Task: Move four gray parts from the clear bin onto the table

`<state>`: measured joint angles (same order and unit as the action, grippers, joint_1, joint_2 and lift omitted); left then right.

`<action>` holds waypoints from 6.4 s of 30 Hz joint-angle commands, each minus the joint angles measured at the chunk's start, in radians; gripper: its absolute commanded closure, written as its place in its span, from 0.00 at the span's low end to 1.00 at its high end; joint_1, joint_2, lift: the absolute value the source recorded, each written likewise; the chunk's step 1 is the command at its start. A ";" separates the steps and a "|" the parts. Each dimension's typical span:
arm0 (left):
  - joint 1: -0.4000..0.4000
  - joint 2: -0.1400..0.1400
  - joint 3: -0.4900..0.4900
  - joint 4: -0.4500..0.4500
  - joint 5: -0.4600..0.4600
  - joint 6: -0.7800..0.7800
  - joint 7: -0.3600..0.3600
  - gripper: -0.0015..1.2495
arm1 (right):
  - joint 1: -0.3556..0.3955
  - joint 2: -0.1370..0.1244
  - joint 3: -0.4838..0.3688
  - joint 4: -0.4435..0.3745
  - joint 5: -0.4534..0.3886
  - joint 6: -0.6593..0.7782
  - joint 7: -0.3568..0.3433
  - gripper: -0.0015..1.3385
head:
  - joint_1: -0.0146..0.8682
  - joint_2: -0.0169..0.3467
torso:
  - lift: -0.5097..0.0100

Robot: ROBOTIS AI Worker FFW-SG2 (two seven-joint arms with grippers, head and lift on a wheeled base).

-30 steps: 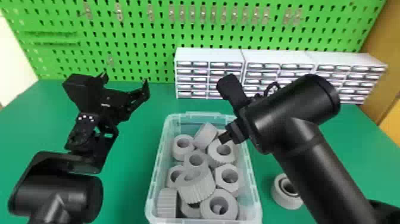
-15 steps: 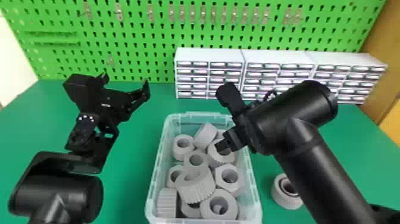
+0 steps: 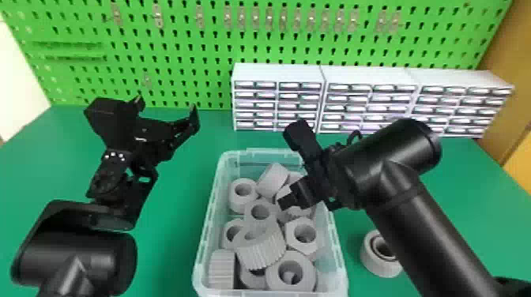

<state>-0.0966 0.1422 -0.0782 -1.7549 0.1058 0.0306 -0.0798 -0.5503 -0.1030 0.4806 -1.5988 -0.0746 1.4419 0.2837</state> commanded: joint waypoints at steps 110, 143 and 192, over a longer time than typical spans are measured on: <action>0.009 0.000 0.009 0.002 -0.002 0.002 -0.005 0.09 | 0.059 -0.007 -0.123 -0.245 0.177 -0.040 0.015 0.73 | 0.78 0.14 | 0.89; 0.011 0.000 0.014 0.002 0.003 0.003 -0.008 0.09 | 0.219 -0.076 -0.433 -0.136 0.219 -0.179 0.057 0.73 | 0.78 0.14 | 0.89; 0.009 0.000 0.011 0.002 0.002 0.002 -0.008 0.09 | 0.244 -0.046 -0.465 0.118 0.257 -0.356 0.114 0.73 | 0.78 0.14 | 0.89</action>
<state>-0.0874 0.1426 -0.0678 -1.7533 0.1074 0.0324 -0.0874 -0.3088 -0.1494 0.0169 -1.4879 0.1786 1.0921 0.3967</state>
